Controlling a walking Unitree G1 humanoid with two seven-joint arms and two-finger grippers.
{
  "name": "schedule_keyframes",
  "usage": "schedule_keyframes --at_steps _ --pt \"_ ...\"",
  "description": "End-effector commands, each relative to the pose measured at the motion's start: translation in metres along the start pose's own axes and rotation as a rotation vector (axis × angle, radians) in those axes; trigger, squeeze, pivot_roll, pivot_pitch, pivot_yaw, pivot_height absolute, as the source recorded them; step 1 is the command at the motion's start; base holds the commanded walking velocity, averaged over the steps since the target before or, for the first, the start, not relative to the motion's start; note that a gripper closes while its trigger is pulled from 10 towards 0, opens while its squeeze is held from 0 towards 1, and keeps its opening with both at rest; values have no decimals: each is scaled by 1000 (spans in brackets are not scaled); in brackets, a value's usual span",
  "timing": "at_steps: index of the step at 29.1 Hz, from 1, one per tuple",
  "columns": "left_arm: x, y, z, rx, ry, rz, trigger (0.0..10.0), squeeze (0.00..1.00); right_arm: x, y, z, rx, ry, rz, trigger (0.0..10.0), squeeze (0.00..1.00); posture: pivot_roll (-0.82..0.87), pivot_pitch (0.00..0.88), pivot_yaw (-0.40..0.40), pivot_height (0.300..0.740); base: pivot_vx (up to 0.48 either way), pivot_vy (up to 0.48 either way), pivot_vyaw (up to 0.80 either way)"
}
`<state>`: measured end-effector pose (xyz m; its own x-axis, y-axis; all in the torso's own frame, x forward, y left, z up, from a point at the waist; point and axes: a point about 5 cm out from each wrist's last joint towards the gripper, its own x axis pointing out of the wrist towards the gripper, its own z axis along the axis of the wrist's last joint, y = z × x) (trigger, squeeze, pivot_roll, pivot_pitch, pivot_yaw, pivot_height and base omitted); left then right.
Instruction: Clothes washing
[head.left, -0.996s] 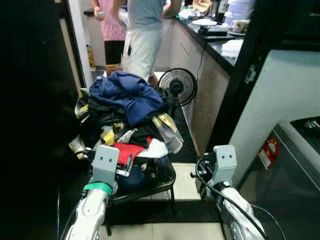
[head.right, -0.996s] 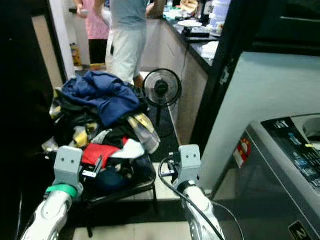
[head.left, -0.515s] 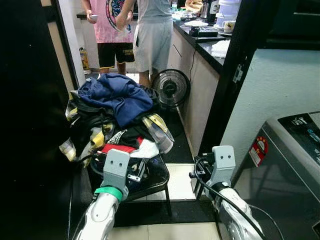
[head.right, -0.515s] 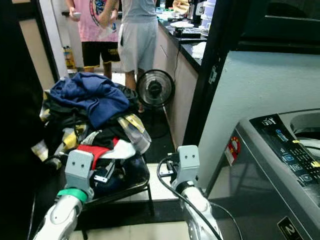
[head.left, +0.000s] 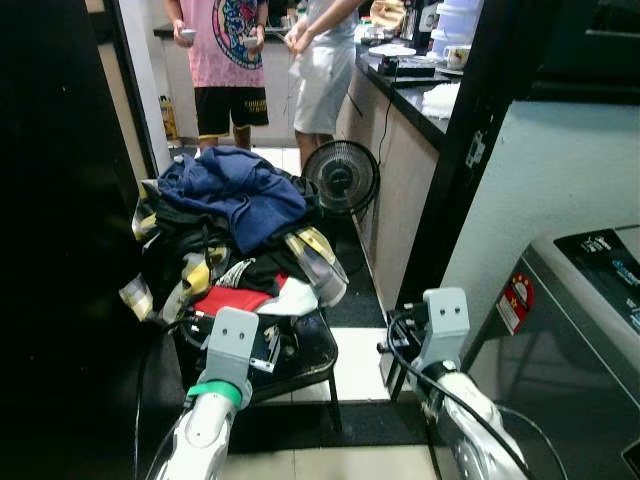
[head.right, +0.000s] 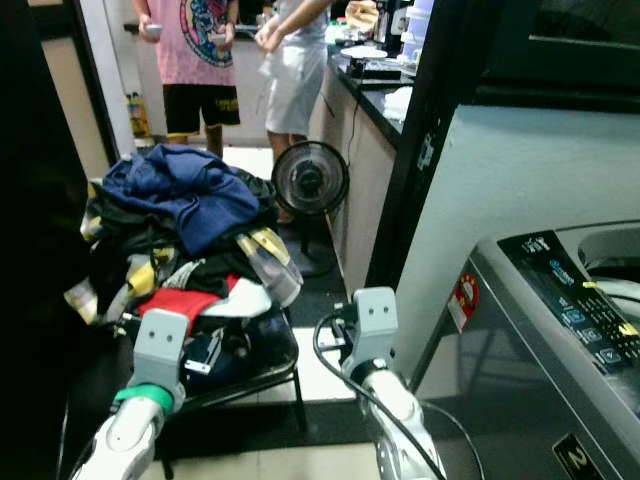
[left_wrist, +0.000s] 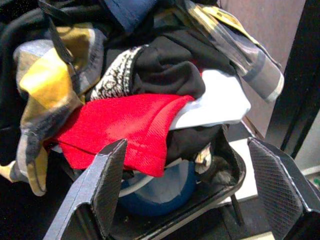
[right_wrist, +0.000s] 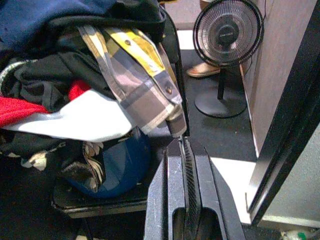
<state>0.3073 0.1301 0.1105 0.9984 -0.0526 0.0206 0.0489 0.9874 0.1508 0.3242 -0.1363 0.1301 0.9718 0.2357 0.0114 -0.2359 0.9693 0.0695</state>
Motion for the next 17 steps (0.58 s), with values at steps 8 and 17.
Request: schedule_keyframes --at_steps 8,17 --pt "4 12 -8 -80 72 19 10000 0 -3 -1 -4 13 5 -23 10000 0 -46 0 18 740 0 0 0" --pt "0 4 -8 -141 66 -23 10000 0 -4 1 -7 22 15 -19 10000 0 -40 0 16 740 0 0 0"
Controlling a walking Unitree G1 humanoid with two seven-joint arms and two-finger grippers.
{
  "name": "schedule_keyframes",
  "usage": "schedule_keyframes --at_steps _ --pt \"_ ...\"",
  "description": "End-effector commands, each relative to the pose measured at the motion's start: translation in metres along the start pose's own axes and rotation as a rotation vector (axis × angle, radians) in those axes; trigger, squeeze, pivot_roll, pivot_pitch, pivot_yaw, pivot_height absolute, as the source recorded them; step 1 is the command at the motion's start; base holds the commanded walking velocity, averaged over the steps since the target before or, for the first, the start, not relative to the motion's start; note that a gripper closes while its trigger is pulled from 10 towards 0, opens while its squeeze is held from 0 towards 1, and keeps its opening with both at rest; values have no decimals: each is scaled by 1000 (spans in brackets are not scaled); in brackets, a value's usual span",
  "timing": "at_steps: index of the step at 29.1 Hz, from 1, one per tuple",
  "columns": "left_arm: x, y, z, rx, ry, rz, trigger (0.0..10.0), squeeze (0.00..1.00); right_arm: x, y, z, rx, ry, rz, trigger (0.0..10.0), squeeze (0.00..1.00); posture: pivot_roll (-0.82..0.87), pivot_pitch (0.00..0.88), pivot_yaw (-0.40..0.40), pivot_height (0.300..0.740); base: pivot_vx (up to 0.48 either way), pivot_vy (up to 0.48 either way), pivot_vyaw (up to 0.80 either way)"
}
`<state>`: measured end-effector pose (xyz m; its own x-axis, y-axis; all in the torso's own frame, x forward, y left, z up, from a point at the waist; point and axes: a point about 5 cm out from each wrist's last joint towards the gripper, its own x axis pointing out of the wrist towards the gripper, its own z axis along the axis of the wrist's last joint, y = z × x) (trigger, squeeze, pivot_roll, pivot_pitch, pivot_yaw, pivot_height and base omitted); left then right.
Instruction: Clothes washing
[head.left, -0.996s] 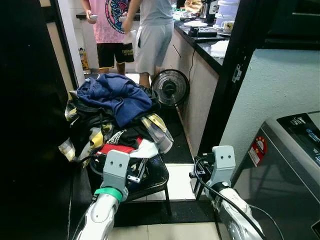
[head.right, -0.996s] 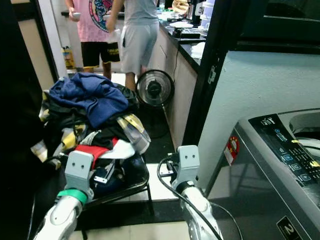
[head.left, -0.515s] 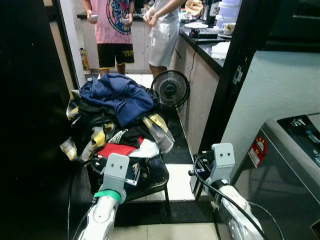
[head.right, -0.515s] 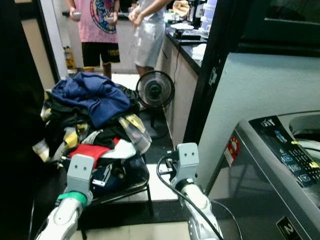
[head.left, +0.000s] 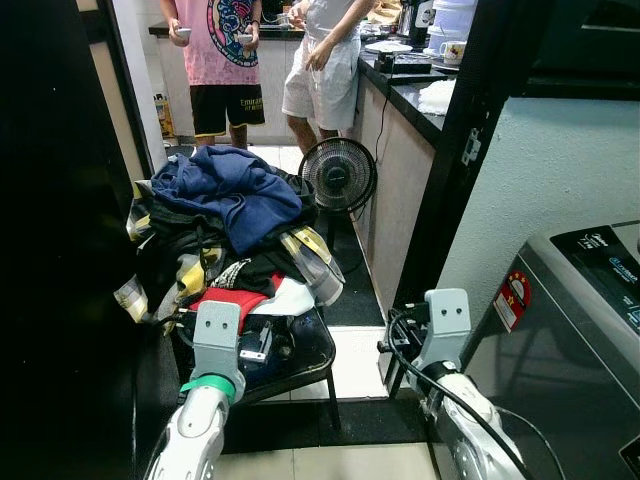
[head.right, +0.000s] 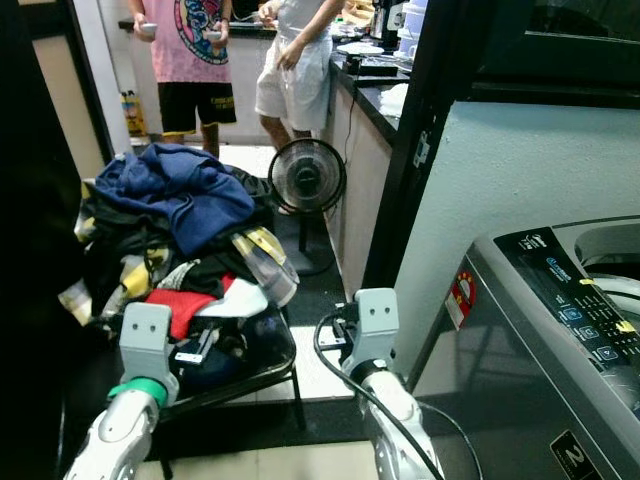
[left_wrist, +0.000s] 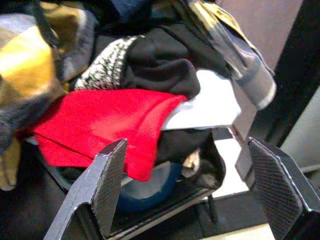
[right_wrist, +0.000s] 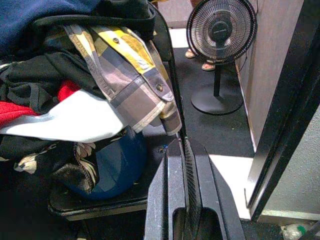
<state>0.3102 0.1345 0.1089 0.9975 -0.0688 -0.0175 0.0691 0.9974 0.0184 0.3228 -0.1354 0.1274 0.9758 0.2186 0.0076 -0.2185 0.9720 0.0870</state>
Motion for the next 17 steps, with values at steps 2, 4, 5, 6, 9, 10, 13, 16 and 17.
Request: schedule_keyframes --at_steps 2,4,5,6,9,10,13,16,17 --pt "-5 0 -6 15 30 -10 10000 0 -3 0 -5 4 13 0 10000 0 -31 3 12 740 0 0 0" --pt "-6 2 -6 24 30 -12 10000 0 -3 -1 -4 5 12 -2 10000 0 -25 6 8 740 0 0 0" --pt "-5 7 -5 25 30 15 10000 0 -1 0 -2 9 8 0 10000 0 -20 8 4 740 0 0 0" --pt "-5 7 -5 25 30 15 10000 0 -1 0 -2 9 8 0 10000 0 -20 8 4 740 0 0 0" --pt "-3 13 -6 41 43 56 10000 0 2 1 0 11 3 6 10000 0 -21 9 7 740 0 0 0" --pt "0 15 -5 34 47 84 10000 0 5 4 2 13 -4 12 10000 0 -25 9 10 740 0 0 0" --pt "1 9 -2 36 29 88 10000 0 6 6 4 17 -14 16 10000 0 -27 11 11 740 0 0 0" --pt "2 4 -2 34 26 74 10000 0 5 5 4 18 -15 14 10000 0 -31 10 11 740 0 0 0" --pt "2 2 -2 44 27 63 10000 0 5 5 4 19 -16 13 10000 0 -32 10 13 740 0 0 0"
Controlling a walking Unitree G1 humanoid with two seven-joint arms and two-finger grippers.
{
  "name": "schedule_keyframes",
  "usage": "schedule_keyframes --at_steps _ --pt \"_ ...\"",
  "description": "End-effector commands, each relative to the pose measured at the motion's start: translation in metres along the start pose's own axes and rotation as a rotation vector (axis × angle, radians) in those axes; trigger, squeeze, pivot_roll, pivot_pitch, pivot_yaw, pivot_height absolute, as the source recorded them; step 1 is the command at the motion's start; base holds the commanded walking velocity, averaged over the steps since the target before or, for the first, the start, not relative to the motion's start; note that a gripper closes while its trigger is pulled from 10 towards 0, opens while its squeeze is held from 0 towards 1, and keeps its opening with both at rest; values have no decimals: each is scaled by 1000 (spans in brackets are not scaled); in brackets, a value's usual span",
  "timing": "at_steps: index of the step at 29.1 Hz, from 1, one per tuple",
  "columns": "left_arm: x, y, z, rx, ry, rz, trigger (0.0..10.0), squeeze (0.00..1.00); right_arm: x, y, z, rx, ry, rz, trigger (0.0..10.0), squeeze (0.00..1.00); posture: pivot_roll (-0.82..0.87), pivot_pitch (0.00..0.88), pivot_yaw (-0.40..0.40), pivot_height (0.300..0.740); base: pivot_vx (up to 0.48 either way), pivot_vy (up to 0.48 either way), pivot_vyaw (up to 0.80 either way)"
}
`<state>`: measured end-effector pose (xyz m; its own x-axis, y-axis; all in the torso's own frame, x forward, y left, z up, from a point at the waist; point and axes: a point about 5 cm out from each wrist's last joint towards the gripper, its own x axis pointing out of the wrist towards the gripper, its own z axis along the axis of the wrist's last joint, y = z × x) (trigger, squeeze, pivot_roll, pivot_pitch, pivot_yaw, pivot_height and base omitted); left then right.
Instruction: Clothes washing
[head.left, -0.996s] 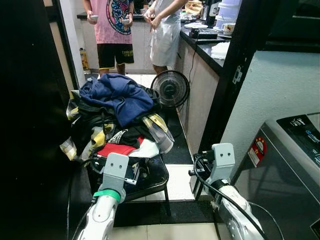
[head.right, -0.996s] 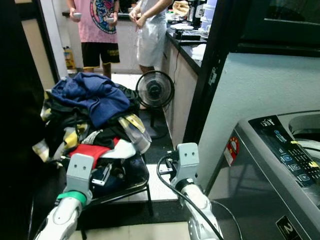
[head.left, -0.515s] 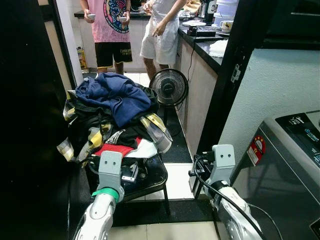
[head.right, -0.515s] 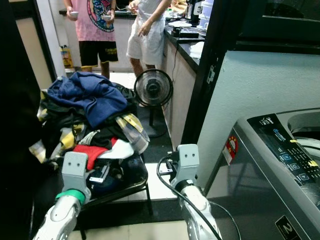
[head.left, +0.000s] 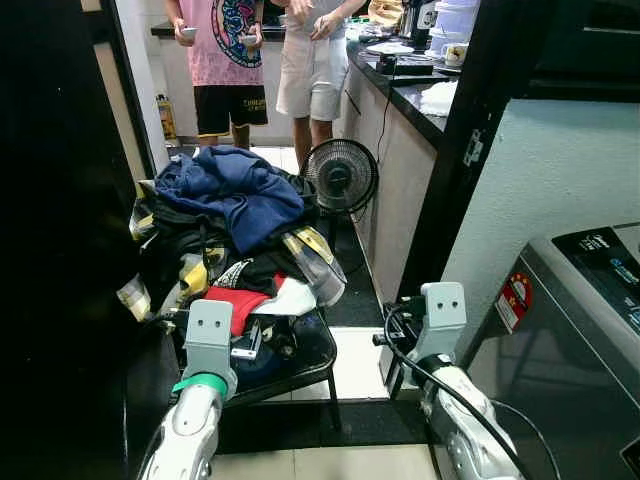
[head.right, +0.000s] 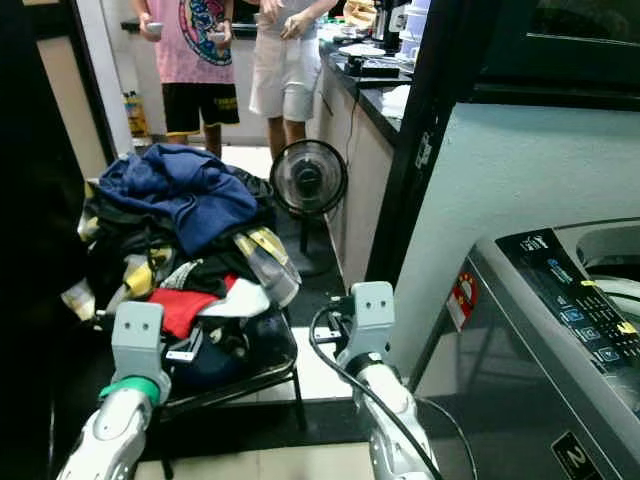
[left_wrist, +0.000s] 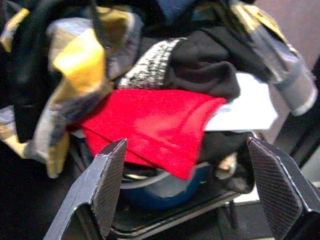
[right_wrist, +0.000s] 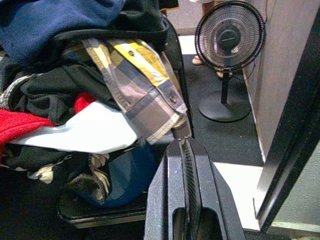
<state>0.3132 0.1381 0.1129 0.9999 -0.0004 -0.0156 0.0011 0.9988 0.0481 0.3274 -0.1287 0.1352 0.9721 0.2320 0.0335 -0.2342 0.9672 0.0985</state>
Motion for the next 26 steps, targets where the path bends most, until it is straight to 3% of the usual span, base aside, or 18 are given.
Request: schedule_keyframes --at_steps 1,10,11,12,14,15,16,19,22,24,25,26 --pt "-1 -3 -6 22 28 -12 10000 0 -2 -2 -3 7 8 -3 10000 0 -32 10 13 740 0 0 0" --pt "-3 6 -11 82 7 -42 10000 0 -3 -8 1 11 -18 -24 10000 0 -46 7 12 740 0 0 0" --pt "-6 11 -9 86 -60 -5 10000 0 -3 -10 6 17 -52 -27 10000 0 -48 7 9 740 0 0 0" --pt "-6 11 -9 86 -60 -5 10000 0 -3 -10 6 17 -52 -27 10000 0 -48 7 9 740 0 0 0" --pt "-14 21 4 63 -215 92 10000 0 -1 -9 16 40 -113 -11 10000 0 -55 6 2 740 0 0 0" --pt "-14 21 4 63 -215 92 10000 0 -1 -9 16 40 -113 -11 10000 0 -55 6 2 740 0 0 0" --pt "-19 24 14 53 -288 114 10000 0 0 -6 22 60 -147 8 10000 0 -51 6 1 740 0 0 0" --pt "-23 24 23 36 -335 109 10000 0 -1 -3 29 85 -189 23 10000 0 -43 6 0 740 0 0 0" --pt "-27 23 39 22 -381 93 10000 0 -3 1 50 111 -310 41 10000 0 -37 4 -2 740 0 0 0" --pt "-28 20 45 42 -386 79 10000 0 -7 -1 68 -18 -413 -7 10000 0 -24 4 -9 740 0 0 0" --pt "-28 20 45 42 -386 79 10000 0 -7 -1 68 -18 -413 -7 10000 0 -24 4 -9 740 0 0 0" --pt "-28 20 45 50 -372 83 10000 0 -10 -3 74 -87 -441 -39 10000 0 -22 4 -11 740 0 0 0"
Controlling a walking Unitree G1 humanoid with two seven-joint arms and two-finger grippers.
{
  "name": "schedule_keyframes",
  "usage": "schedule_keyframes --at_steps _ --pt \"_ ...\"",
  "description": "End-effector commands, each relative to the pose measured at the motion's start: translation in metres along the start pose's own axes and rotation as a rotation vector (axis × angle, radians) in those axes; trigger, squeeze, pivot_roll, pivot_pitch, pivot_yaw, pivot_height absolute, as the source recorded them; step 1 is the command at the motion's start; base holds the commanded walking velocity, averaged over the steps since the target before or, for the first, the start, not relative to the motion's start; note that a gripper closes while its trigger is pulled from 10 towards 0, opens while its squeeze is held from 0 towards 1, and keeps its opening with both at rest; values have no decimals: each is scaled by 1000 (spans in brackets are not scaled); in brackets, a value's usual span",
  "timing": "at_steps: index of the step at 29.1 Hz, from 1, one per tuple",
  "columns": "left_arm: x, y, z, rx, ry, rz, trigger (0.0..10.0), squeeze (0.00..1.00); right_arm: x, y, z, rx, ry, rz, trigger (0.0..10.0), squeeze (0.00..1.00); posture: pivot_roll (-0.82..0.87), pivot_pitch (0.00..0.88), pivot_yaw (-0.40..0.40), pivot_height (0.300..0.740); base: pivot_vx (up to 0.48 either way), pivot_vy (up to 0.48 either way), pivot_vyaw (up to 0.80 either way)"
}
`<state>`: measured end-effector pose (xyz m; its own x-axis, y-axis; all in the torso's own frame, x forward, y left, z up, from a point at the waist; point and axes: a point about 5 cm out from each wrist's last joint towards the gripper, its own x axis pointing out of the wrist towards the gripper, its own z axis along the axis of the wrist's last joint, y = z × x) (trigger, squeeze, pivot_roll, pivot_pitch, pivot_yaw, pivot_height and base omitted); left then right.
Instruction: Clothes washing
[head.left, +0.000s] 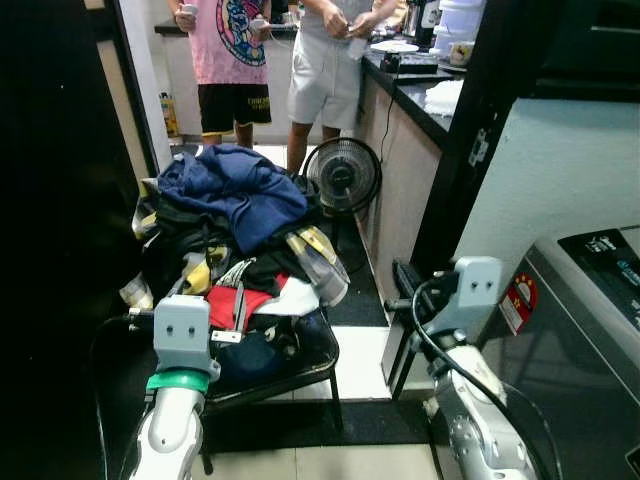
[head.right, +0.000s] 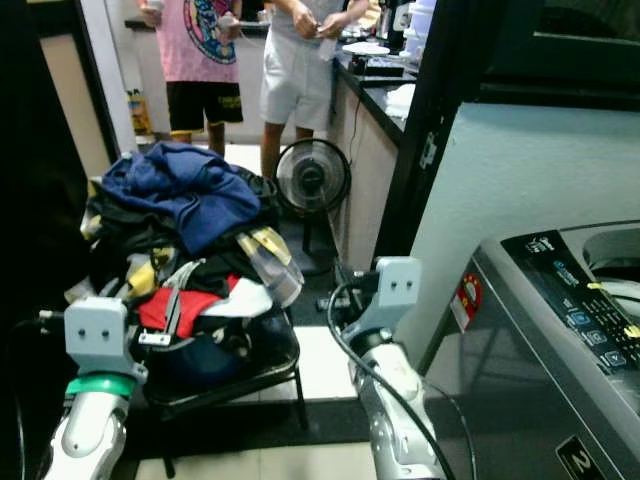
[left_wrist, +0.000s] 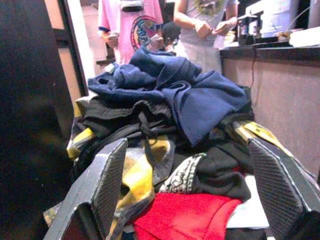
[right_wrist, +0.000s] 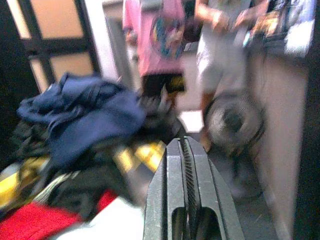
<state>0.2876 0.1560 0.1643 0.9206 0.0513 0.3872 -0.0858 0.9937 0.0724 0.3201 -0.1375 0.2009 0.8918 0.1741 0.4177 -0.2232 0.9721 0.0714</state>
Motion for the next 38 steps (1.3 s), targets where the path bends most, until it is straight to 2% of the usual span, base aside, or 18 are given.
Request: schedule_keyframes --at_steps 1,2,4,7,9,10,11,14,19,21,22,25,27,28,30,36,38 --pt "-4 0 -4 11 37 -1 10000 0 0 -3 8 -63 -42 -22 10000 0 -22 4 -11 740 0 0 0" --pt "-5 0 -5 15 48 -3 10000 0 -1 -6 11 -105 -56 -44 10000 0 -21 4 -16 740 0 0 0" --pt "-6 0 -8 15 64 -3 10000 0 -2 -10 10 -117 -46 -61 10000 0 -22 8 -18 740 0 0 0" --pt "-8 0 -17 6 114 -11 10000 0 -2 -18 6 -108 -22 -111 10000 0 -26 0 -15 740 0 0 0" --pt "-8 0 -17 6 114 -11 10000 0 -2 -18 6 -108 -22 -111 10000 0 -26 0 -15 740 0 0 0" --pt "-3 0 -24 26 155 14 10000 0 0 -33 2 -99 22 -241 10000 0 -29 0 -7 740 0 0 0" --pt "-3 0 -24 26 155 14 10000 0 0 -33 2 -99 22 -241 10000 0 -29 0 -7 740 0 0 0" --pt "0 6 -28 55 163 52 10000 0 -9 -55 -6 -63 71 -385 10000 0 -39 0 -1 740 0 0 0" --pt "-9 9 -30 78 175 36 10000 0 -22 -65 -9 -37 83 -414 10000 0 -45 0 2 740 0 0 0" --pt "-17 9 -24 80 126 -13 10000 0 -25 -59 -4 6 53 -330 10000 0 -53 0 6 740 0 0 0" --pt "-18 10 -15 26 84 -17 10000 0 -26 -52 -1 29 39 -267 10000 0 -58 4 9 740 0 0 0" --pt "-19 11 -9 -13 55 -18 10000 0 -26 -47 1 45 30 -226 10000 0 -58 4 9 740 0 0 0" --pt "-20 9 6 -48 -1 -17 10000 0 -28 -27 7 66 28 -111 10000 0 -48 14 1 740 0 0 0" --pt "-20 9 6 -48 -1 -17 10000 0 -28 -27 7 66 28 -111 10000 0 -48 14 1 740 0 0 0" --pt "-23 4 11 -17 -32 -58 10000 0 -30 -9 20 85 13 -5 10000 0 -51 18 -1 740 0 0 0" --pt "-25 2 5 -1 -8 -87 10000 0 -24 -2 29 95 -15 27 10000 0 -54 15 2 740 0 0 0" --pt "-22 -1 -5 11 29 -108 10000 0 -9 -2 28 97 -36 18 10000 0 -45 12 -7 740 0 0 0"
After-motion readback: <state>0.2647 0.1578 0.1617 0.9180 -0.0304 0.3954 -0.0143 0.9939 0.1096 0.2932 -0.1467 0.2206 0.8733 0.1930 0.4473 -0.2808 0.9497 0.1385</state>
